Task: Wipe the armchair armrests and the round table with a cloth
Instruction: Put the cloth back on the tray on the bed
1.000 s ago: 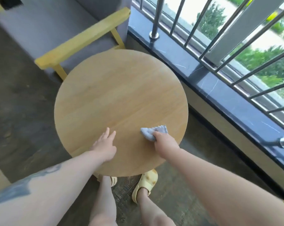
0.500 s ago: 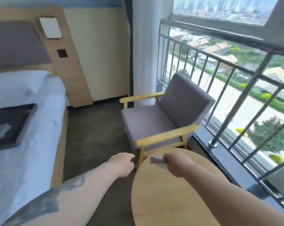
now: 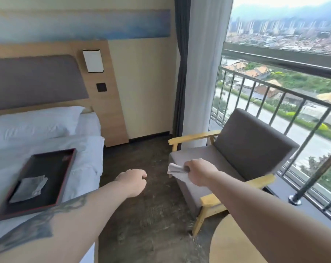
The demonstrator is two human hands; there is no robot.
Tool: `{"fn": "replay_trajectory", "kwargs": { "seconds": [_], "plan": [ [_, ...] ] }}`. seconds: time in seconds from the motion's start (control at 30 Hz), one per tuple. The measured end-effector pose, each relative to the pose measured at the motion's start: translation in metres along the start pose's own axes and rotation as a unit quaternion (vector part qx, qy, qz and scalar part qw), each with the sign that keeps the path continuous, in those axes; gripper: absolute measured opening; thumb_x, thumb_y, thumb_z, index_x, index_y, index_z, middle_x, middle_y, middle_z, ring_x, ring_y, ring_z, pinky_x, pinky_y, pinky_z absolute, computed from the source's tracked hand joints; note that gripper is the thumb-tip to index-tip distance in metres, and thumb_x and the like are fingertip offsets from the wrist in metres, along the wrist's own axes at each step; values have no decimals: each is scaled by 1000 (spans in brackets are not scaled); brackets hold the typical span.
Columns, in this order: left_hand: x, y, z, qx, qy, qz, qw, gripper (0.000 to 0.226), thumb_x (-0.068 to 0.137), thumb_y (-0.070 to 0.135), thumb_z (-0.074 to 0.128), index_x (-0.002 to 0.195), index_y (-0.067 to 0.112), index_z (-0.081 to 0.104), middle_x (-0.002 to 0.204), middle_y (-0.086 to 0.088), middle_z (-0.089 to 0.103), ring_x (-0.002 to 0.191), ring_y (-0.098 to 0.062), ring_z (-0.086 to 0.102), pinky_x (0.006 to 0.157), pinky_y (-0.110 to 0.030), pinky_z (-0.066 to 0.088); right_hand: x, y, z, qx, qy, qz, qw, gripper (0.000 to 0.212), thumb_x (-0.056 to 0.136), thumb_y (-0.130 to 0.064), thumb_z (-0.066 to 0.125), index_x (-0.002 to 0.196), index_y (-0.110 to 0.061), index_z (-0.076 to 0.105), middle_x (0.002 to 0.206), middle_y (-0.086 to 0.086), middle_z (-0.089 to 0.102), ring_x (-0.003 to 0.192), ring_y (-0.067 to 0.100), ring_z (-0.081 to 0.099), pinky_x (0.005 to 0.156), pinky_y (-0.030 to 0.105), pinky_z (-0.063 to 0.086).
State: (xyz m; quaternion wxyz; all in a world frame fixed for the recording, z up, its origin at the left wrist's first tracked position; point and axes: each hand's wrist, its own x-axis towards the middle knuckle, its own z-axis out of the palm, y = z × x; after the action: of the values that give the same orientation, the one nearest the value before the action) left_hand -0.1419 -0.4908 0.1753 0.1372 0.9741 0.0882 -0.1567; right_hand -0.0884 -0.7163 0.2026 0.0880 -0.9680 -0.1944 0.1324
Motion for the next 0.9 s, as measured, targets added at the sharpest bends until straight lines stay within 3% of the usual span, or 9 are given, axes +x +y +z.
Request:
{"fn": "replay_trajectory", "kwargs": {
  "seconds": [0.13, 0.27, 0.37, 0.53, 0.7, 0.83, 0.9],
  "plan": [
    [40, -39, -20, -17, 6, -21, 1000, 41, 96, 27, 37, 135, 31, 47, 142, 3, 47, 128, -24, 45, 102, -35, 40, 57, -31, -8, -10, -9, -22, 1000, 21, 86, -8, 45, 95, -24, 56, 90, 0, 55, 83, 23, 53, 62, 27, 38],
    [90, -64, -40, -32, 0, -35, 999, 41, 95, 27, 37, 135, 31, 47, 142, 4, 46, 128, -23, 44, 101, -33, 40, 120, -54, -19, -14, -23, -35, 999, 26, 85, -6, 43, 102, -19, 59, 92, 1, 56, 85, 25, 55, 66, 30, 43],
    [132, -80, -61, -47, 26, -52, 997, 41, 97, 28, 36, 137, 31, 45, 143, 4, 45, 128, -23, 44, 101, -32, 40, 181, -65, -27, -29, -26, -47, 998, 31, 85, -5, 43, 107, -18, 60, 93, 0, 57, 84, 24, 55, 63, 29, 42],
    [183, -132, -83, -110, 45, -133, 984, 42, 96, 29, 35, 138, 31, 43, 144, 3, 44, 125, -24, 47, 98, -32, 42, 289, -108, -41, -74, -35, -110, 991, 25, 85, -6, 40, 95, -19, 59, 88, -1, 59, 83, 23, 59, 57, 29, 40],
    [194, -223, -106, -172, 83, -245, 951, 42, 95, 29, 39, 136, 27, 45, 143, 0, 44, 121, -27, 50, 93, -26, 42, 388, -208, -42, -112, -61, -219, 967, 22, 84, -4, 40, 87, -21, 54, 83, -1, 57, 75, 22, 55, 54, 29, 37],
    [179, -305, -117, -189, 123, -344, 911, 37, 91, 24, 39, 125, 19, 55, 133, -5, 54, 114, -25, 54, 96, -34, 44, 438, -311, -20, -144, -86, -324, 931, 21, 89, -7, 38, 91, -22, 52, 80, -3, 53, 69, 18, 51, 52, 28, 36],
    [172, -343, -120, -211, 134, -388, 887, 35, 92, 24, 37, 122, 25, 55, 131, -7, 55, 106, -26, 57, 89, -30, 47, 454, -358, -7, -147, -87, -372, 913, 22, 87, -7, 39, 91, -24, 52, 84, -2, 54, 74, 19, 53, 53, 28, 37]
  ]
}}
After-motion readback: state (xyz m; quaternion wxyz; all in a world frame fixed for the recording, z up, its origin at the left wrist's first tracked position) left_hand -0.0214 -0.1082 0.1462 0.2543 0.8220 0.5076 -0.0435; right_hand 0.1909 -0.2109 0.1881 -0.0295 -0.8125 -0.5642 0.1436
